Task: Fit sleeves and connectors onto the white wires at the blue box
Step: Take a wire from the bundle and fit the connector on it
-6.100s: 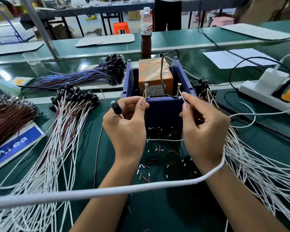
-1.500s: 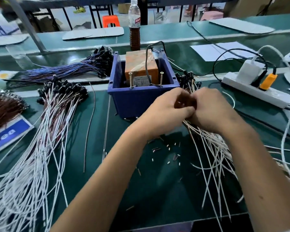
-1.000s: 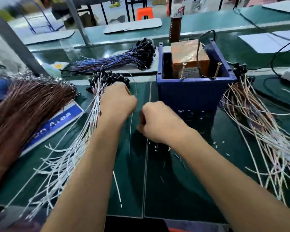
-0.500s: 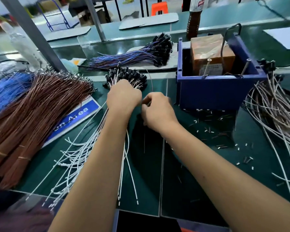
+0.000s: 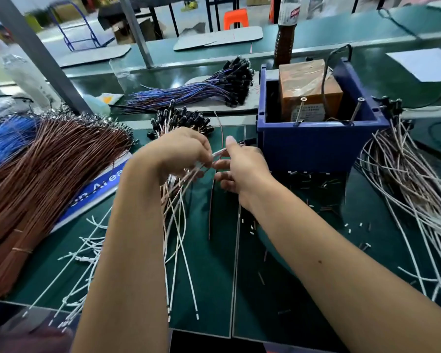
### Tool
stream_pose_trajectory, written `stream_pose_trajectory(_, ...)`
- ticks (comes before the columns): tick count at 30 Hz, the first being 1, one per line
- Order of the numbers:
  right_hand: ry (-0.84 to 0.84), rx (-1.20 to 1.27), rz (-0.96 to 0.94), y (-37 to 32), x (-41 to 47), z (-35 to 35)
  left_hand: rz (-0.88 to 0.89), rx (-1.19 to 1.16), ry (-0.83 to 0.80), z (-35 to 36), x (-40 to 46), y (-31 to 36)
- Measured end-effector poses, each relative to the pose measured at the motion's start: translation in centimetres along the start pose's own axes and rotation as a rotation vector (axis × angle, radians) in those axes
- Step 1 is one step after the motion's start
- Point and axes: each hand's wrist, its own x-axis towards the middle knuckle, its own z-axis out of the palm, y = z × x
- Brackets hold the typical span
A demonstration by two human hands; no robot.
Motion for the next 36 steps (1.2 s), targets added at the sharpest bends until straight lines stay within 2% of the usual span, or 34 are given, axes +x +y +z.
stream_pose_trajectory(2, 0.009, 0.109, -0.003, 0.1, -0.1, -0.1, -0.015, 0.005, -0.071, -0.2, -0.3, -0.3)
stream_pose_trajectory(4, -0.020, 0.142, -0.026, 0.2, -0.3, -0.2, -0.011, -0.084, 0.007, 0.2, 0.3, -0.1)
stream_pose_trajectory(7, -0.092, -0.022, -0.105, 0.7, -0.5, -0.3, 0.030, -0.136, 0.204, 1.2, 2.1, 0.6)
stream_pose_trajectory(10, -0.085, -0.173, -0.132, 1.1, -0.6, -0.2, 0.026, -0.086, 0.144, 2.0, 3.4, 0.8)
stream_pose_trajectory(12, -0.076, -0.212, -0.134, 1.2, -0.5, -0.2, 0.008, -0.162, 0.126, 2.3, 3.9, 0.4)
stream_pose_trajectory(15, -0.074, -0.213, -0.126, 1.3, -0.3, -0.5, -0.024, -0.346, 0.160, 2.2, 4.1, -0.1)
stream_pose_trajectory(17, -0.062, -0.245, -0.158, 1.2, -0.7, -0.7, -0.032, -0.401, 0.249, 1.7, 4.6, -0.6)
stream_pose_trajectory(19, -0.032, -0.278, -0.264, 0.9, -1.5, -0.7, -0.036, -0.189, 0.437, 0.8, 5.5, -1.3)
stream_pose_trajectory(21, 0.048, -0.280, -0.500, 0.1, -2.5, -0.7, -0.052, 0.097, 0.650, -0.1, 6.1, -2.0)
stream_pose_trajectory(22, 0.100, -0.249, -0.639, -0.5, -3.0, -0.8, -0.038, 0.162, 0.700, -0.4, 6.2, -2.2)
stream_pose_trajectory(24, 0.155, -0.120, -0.844, -2.4, -4.2, -1.0, 0.029, 0.246, 0.722, -0.6, 6.6, -2.5)
stream_pose_trajectory(26, 0.178, -0.007, -0.949, -4.5, -5.1, -1.4, 0.080, 0.352, 0.730, -0.5, 6.9, -2.7)
stream_pose_trajectory(29, 0.192, -0.096, -1.009, -6.7, -5.5, -2.4, 0.107, 0.387, 0.736, 0.0, 7.2, -2.1)
stream_pose_trajectory(31, 0.116, -0.271, -0.926, -7.2, -5.4, -2.4, 0.175, 0.233, 0.755, 0.6, 6.6, -0.5)
stream_pose_trajectory(32, 0.082, -0.360, -0.871, -7.1, -5.3, -2.4, 0.220, 0.008, 0.702, 1.1, 6.1, 0.6)
stream_pose_trajectory(34, 0.081, -0.500, -0.803, -6.7, -4.8, -2.3, 0.267, -0.585, 0.397, 2.0, 4.2, 2.7)
stream_pose_trajectory(35, 0.107, -0.562, -0.799, -6.4, -4.6, -2.4, 0.311, -0.785, 0.234, 2.4, 3.4, 3.3)
stream_pose_trajectory(36, 0.130, -0.623, -0.791, -6.3, -4.4, -2.5, 0.370, -0.872, 0.131, 2.9, 2.6, 3.7)
